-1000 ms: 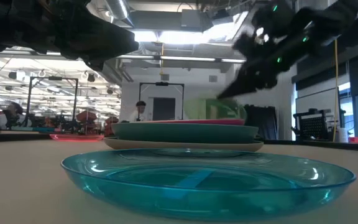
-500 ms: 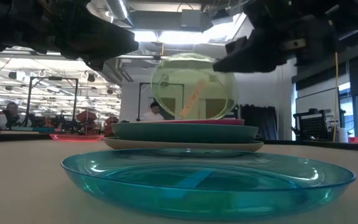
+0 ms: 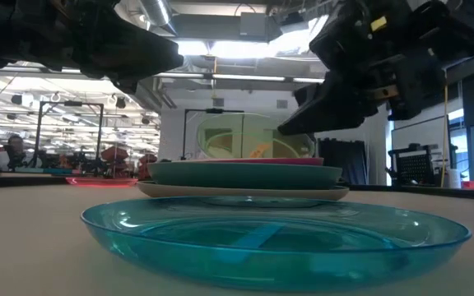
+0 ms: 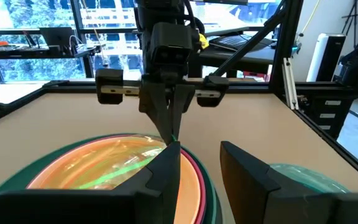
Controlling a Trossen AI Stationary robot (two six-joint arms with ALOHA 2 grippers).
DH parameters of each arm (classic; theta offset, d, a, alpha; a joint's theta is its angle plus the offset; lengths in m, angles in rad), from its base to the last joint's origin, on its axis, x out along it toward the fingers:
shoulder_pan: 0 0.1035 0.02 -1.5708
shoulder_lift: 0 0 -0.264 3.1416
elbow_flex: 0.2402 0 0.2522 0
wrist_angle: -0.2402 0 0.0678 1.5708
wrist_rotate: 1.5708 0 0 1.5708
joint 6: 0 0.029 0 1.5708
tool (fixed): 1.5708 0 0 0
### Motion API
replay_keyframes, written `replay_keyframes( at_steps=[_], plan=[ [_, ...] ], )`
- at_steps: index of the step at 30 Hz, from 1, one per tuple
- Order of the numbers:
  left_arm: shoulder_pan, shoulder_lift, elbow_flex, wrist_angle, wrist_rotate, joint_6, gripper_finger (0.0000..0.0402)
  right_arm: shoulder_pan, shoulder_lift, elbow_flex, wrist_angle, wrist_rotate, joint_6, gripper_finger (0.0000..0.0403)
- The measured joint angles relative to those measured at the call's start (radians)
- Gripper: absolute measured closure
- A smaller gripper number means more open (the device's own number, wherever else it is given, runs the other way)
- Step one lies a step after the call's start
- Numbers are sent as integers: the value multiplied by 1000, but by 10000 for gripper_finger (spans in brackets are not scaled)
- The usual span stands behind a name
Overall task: Stack plastic plates
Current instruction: Stack the green plate on top of the orange plate, then stack the light pink plate on top of the green plate
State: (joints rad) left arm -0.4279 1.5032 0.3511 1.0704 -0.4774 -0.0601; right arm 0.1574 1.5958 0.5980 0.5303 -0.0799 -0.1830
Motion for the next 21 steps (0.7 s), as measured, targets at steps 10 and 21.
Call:
replay_keyframes(
  at_steps=[10, 21],
  plan=[
    [-1, 0, 0, 0, 0, 0, 295, -1, 4, 0, 3, 0, 74, 308],
    [0, 0, 0, -16, -6, -16, 295, 5, -47, 130, -215, -40, 97, 227]
  ],
)
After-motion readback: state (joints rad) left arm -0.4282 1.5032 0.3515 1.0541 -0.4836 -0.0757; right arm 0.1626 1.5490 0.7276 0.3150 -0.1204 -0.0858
